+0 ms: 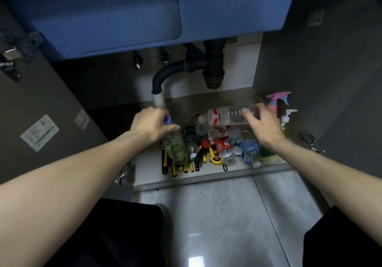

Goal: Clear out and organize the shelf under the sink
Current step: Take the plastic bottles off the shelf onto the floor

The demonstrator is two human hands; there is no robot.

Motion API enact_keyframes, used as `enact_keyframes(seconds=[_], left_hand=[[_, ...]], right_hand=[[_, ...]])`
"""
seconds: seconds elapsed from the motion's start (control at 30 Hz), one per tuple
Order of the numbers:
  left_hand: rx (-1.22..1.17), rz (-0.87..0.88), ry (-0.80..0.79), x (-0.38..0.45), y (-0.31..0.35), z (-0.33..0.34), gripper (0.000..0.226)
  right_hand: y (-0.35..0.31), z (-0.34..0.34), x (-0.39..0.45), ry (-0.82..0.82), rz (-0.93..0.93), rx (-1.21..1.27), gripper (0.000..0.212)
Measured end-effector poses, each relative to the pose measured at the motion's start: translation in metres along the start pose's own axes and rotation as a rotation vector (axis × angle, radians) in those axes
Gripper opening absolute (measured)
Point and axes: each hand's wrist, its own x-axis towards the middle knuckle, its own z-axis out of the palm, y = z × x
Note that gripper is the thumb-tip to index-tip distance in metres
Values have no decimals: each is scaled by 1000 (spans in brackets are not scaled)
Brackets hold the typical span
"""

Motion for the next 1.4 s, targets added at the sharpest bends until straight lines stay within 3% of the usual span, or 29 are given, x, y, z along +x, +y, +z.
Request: enact_keyframes(seconds=[0.17, 0.33, 0.53, 0.7, 0.9, 0.97, 1.07, 1.13, 1.27, 1.4], left_hand=[[-59, 126, -181, -24, 19, 9, 45], [-69, 117, -398, -56, 38, 58, 44], [-86, 64, -449, -82, 50, 113, 25], [-174, -126, -433, -102, 33, 148, 23], [-277, -323, -446, -120, 10, 176, 21], [-302, -364, -461, -123, 7, 182, 23], [-350, -427, -447, -122, 3, 187, 24], [-341, -435, -438, -119, 2, 188, 25], [-312, -423, -439, -111, 6, 188, 26], [-333, -429, -444, -102, 9, 189, 26]], right_hand=[[-21, -14, -30, 60, -128, -6, 50], [-6, -8, -64, -115, -101, -287, 55], [28, 38, -118, -393, 68, -492, 62], [48, 77, -170, -522, 270, -328, 57], [50, 117, -227, -391, 412, -114, 45], [53, 128, -249, -412, 461, -62, 52], [61, 145, -268, -561, 550, -93, 85], [64, 155, -269, -662, 569, -129, 91], [68, 163, -250, -748, 541, -185, 66], [61, 159, -197, -621, 475, -157, 41]])
